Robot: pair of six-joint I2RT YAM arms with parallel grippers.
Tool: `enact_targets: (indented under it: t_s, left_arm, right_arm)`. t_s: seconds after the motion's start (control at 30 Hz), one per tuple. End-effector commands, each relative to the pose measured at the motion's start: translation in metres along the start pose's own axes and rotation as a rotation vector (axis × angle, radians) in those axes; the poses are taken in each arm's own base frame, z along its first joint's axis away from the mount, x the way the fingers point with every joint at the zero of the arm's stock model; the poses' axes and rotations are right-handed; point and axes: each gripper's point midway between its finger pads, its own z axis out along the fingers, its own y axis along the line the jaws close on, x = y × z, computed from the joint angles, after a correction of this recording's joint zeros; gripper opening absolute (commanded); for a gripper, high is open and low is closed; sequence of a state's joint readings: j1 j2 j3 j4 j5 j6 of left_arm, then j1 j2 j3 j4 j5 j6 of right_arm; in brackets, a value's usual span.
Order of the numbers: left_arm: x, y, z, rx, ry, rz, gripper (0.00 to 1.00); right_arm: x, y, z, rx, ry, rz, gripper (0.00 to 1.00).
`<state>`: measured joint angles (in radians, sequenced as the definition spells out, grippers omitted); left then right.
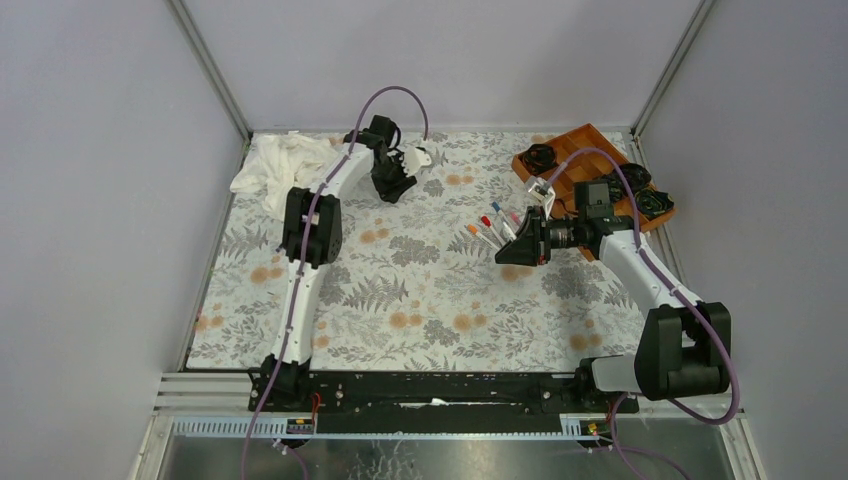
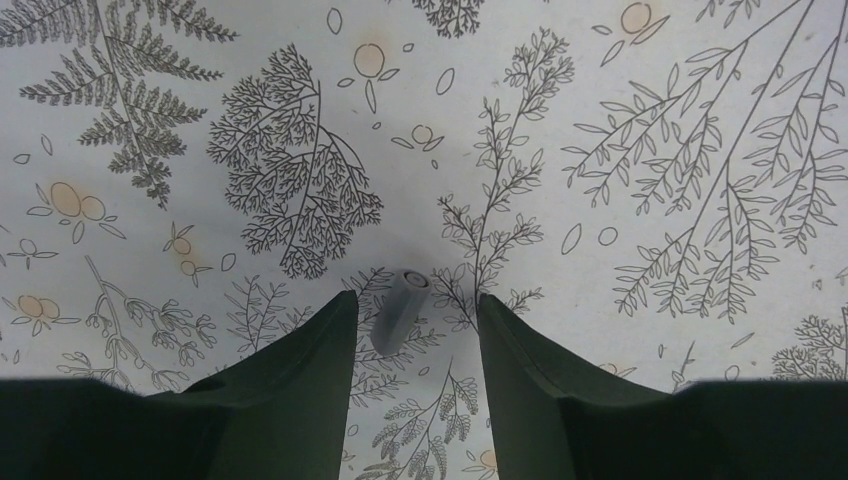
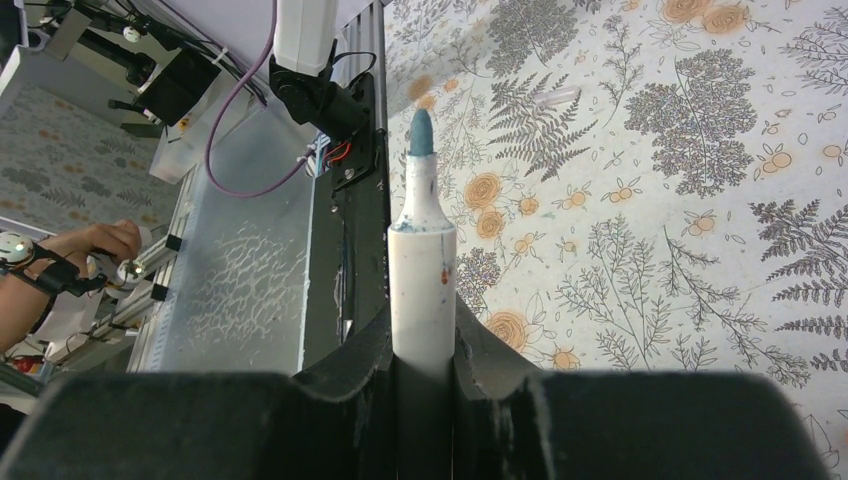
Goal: Insert the pens into the pen caps
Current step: Insert the pen cap onto the pen.
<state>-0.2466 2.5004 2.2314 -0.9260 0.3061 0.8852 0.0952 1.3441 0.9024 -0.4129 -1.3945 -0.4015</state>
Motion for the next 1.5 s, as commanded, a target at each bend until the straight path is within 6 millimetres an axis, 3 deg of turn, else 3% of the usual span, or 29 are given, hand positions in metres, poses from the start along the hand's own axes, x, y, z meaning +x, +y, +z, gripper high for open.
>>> enact_targets:
  t_s: [0.0,0.13,0.27,0.33,0.47,0.6,0.73,0.83,1.07,1.33,1.47]
  left_arm:
    - [0.003,0.006,0.007,0.014,-0.011,0.004,0.50]
    - [0.014,-0.001,0.011,0.036,0.016,-0.027,0.39]
    - [0.027,-0.019,0.009,0.082,0.061,-0.074,0.34]
    - [0.030,-0.029,0.006,0.105,0.069,-0.108,0.27]
    - [0.033,-0.047,0.000,0.118,0.089,-0.281,0.06]
    - [0.040,-0.068,-0.001,0.036,0.170,-0.498,0.01]
    - [0.050,-0.093,-0.006,-0.103,0.255,-0.741,0.01]
    - [0.063,-0.126,-0.007,-0.161,0.327,-0.874,0.01]
    - [0.083,-0.179,0.006,-0.149,0.439,-0.938,0.08]
    - [0.114,-0.192,0.009,-0.160,0.582,-0.925,0.23]
    - [0.117,-0.193,0.010,-0.163,0.602,-0.919,0.28]
  right_arm:
    - [-0.014,0.006,-0.002,-0.032,-0.020,-0.044,0.00]
    - [-0.014,0.007,-0.002,-0.036,-0.022,-0.044,0.00]
    - [-0.016,0.009,-0.003,-0.040,-0.026,-0.051,0.00]
    - [-0.016,0.010,-0.003,-0.042,-0.027,-0.060,0.00]
    - [-0.017,0.013,-0.003,-0.042,-0.031,-0.074,0.00]
    - [-0.017,0.014,-0.003,-0.044,-0.032,-0.080,0.00]
    - [-0.017,0.015,-0.003,-0.043,-0.032,-0.088,0.00]
    - [-0.016,0.016,-0.003,-0.043,-0.033,-0.093,0.00]
    - [-0.015,0.017,-0.003,-0.049,-0.035,-0.090,0.00]
    - [-0.017,0.020,-0.004,-0.048,-0.038,-0.112,0.00]
    - [-0.018,0.022,-0.004,-0.053,-0.040,-0.114,0.00]
